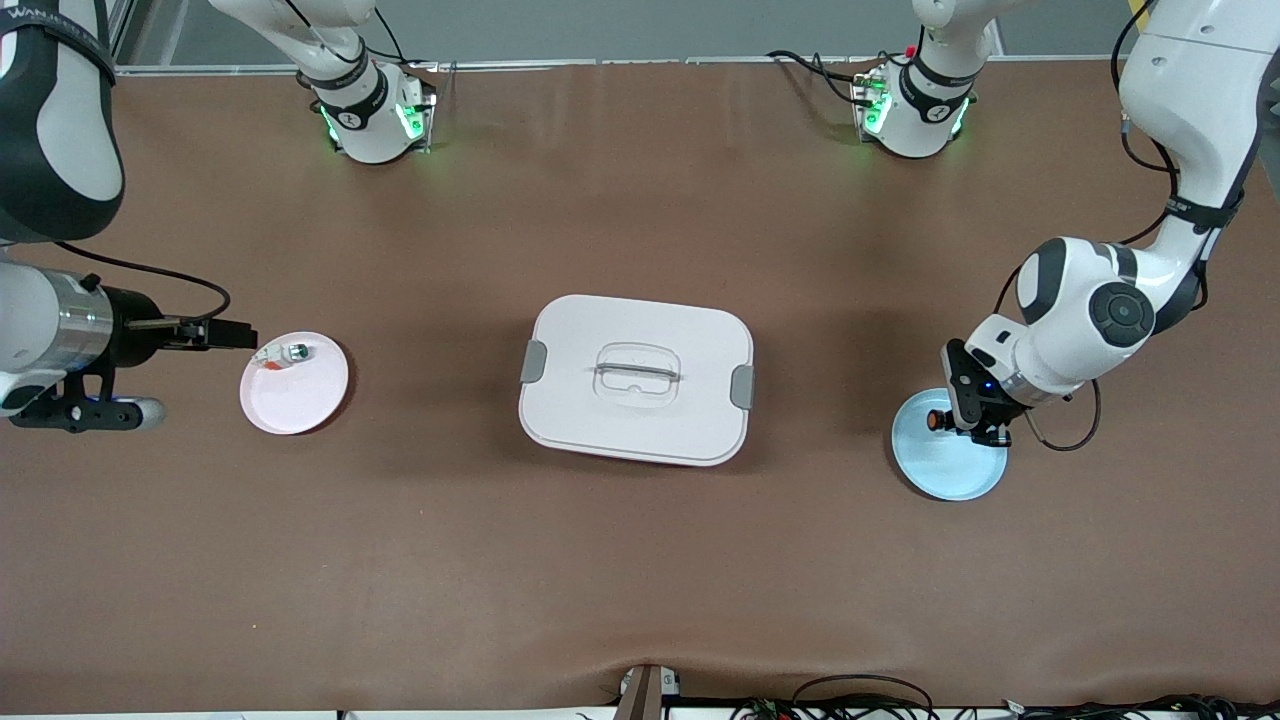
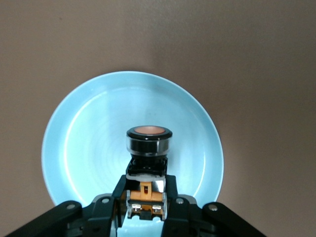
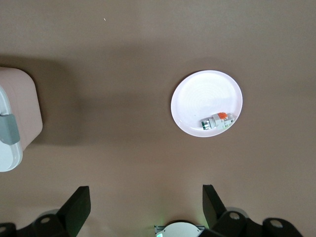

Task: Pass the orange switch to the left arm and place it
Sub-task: 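Lower the switch onto the blue plate and open the left gripper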

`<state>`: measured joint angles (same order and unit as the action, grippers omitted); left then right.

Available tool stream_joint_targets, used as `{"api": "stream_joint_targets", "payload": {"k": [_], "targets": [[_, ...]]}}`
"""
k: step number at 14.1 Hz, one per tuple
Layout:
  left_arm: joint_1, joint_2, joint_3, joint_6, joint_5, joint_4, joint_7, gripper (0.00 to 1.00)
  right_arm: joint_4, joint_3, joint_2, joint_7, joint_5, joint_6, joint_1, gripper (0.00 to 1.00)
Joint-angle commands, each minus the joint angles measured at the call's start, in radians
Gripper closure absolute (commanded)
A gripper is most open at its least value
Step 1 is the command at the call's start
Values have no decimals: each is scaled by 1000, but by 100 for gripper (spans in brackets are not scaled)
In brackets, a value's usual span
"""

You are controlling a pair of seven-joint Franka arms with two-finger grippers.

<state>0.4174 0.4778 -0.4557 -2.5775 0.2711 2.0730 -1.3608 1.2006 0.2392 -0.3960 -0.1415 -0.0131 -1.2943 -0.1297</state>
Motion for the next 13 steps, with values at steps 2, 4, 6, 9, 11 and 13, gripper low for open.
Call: {"api": "stream_joint_targets", "payload": {"k": [2,4,6,9,11,13], "targets": [[15,25,-1,-46,34,2,-12,100,20,18,32,17,-22,15,-18,0],[23,36,0,-49,89,-5,-11,100,20,18,32,17,-22,10,-16,0],[35,47,2,-56,105,-10,-11,100,22,18,31,17,-22,7,-16,0],[47,68,2,-90,109,-16,-8,100,22,18,29,26,-21,7,-30,0],[47,81,2,-93,109,-30,-8,100,22,18,29,117,-22,7,-45,0],[44,88,2,-93,109,-34,-3,100,22,18,29,119,-16,12,-63,0]]}}
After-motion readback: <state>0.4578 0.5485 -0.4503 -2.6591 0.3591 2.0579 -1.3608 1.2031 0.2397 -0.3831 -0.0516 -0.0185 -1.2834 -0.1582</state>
